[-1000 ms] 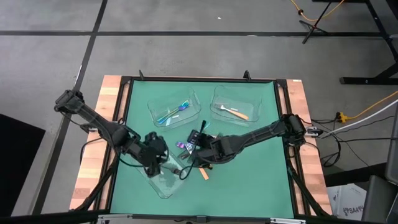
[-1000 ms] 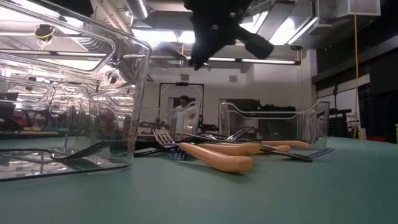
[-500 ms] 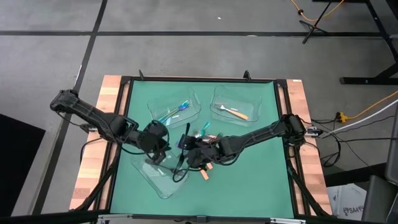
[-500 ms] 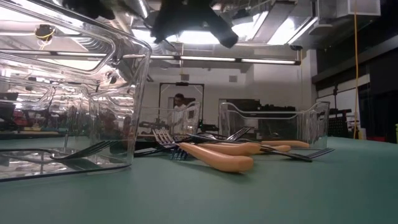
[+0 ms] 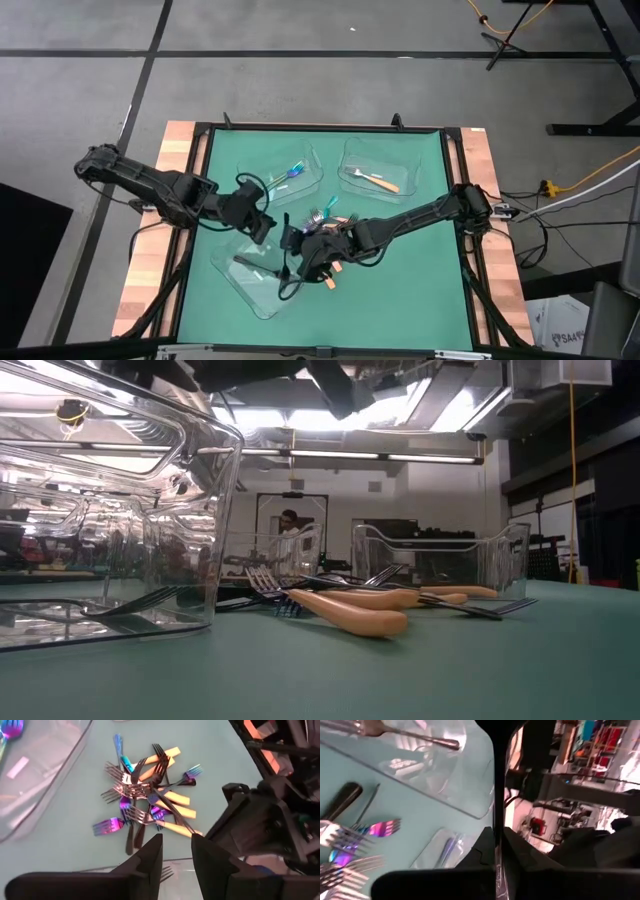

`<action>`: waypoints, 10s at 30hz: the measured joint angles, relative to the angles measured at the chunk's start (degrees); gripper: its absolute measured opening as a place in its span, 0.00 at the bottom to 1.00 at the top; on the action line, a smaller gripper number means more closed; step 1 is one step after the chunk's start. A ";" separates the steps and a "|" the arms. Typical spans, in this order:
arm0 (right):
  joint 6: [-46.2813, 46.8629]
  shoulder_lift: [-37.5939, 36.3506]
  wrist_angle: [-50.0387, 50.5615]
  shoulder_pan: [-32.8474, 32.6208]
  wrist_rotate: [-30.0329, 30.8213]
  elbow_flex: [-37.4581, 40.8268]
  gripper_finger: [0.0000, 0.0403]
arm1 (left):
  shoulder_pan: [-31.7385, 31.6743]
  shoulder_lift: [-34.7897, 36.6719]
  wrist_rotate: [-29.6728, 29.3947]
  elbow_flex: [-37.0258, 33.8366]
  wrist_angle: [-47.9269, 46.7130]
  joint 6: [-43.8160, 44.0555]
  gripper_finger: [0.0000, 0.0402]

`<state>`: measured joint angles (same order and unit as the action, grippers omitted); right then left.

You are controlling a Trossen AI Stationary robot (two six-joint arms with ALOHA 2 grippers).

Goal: Sort silverware by color (type)
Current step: Put the black fork into the bottom transparent bin

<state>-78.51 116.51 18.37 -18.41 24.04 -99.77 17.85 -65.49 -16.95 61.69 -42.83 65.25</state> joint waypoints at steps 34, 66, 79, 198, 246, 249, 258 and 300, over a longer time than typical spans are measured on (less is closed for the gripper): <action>-7.97 -0.01 -8.99 0.11 -4.17 0.00 0.00 | 0.00 -0.07 1.42 0.00 1.57 14.30 0.24; -10.57 0.00 -8.75 0.09 -4.19 0.00 0.00 | 0.00 -0.07 0.76 0.11 3.24 15.61 0.03; -10.22 -0.11 -9.16 0.09 -4.14 -0.04 0.16 | 0.16 -0.20 -0.32 -0.15 1.78 13.48 0.01; 81.06 2.08 -1.96 7.13 -37.58 0.00 0.26 | 27.58 -3.67 -42.12 -28.22 73.88 -43.43 0.01; 82.92 1.95 0.31 7.17 -33.58 0.00 0.00 | 30.30 -0.80 -41.79 -28.22 71.17 -42.70 0.25; 84.05 1.95 1.01 7.19 -33.63 0.00 0.00 | 32.19 1.96 -42.36 -28.22 70.04 -42.90 0.25; 88.77 1.95 1.61 7.19 -33.79 0.00 0.00 | 34.29 12.99 -47.03 -28.22 56.62 -42.87 0.25; 88.68 8.13 -0.77 7.19 -32.56 -0.11 0.00 | 23.08 2.45 -34.21 -28.22 49.55 -34.29 0.25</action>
<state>10.17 124.64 17.61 -11.22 -8.51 -99.88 40.93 -63.04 -51.15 33.47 6.72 30.96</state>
